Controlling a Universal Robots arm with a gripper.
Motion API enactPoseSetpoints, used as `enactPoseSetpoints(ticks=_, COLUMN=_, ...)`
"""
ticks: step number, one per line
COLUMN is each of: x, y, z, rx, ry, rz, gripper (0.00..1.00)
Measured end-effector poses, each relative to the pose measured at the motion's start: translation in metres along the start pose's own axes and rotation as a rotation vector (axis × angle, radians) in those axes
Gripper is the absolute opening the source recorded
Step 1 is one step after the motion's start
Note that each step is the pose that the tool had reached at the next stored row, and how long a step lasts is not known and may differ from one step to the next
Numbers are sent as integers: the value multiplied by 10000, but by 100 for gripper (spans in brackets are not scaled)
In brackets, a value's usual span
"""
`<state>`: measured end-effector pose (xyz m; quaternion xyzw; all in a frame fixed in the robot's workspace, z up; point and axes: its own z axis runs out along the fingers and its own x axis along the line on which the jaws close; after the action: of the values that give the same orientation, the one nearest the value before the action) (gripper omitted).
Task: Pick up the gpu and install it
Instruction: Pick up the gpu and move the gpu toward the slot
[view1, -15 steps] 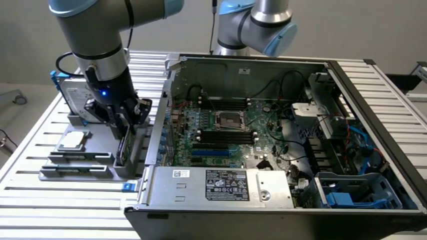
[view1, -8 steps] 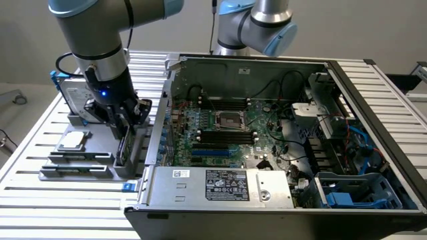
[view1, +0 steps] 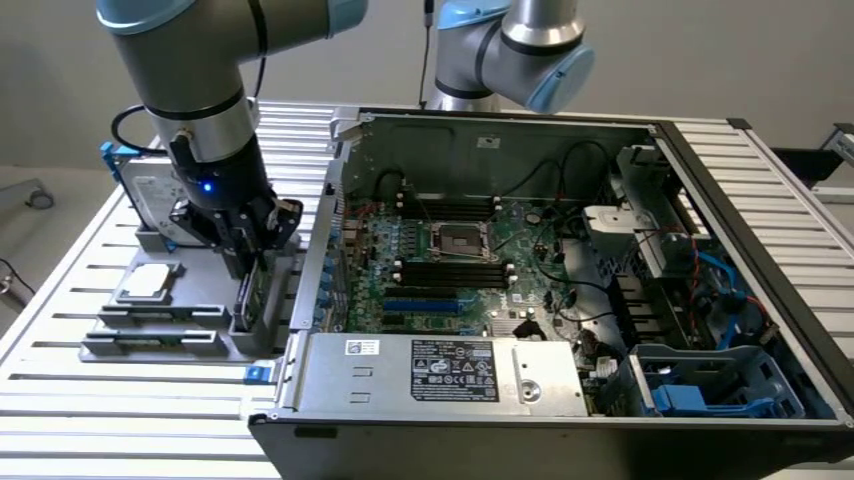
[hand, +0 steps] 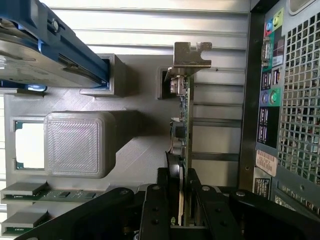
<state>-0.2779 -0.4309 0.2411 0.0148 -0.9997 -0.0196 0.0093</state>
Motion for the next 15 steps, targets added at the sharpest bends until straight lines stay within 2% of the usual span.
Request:
enactPoseSetpoints(ticks=8, x=1, y=0, z=-13, rx=-2, ry=-2, rz=0, gripper=26)
enactPoseSetpoints(ticks=15, x=9, y=12, z=-310, rx=-9, ry=0, rz=0, gripper=26)
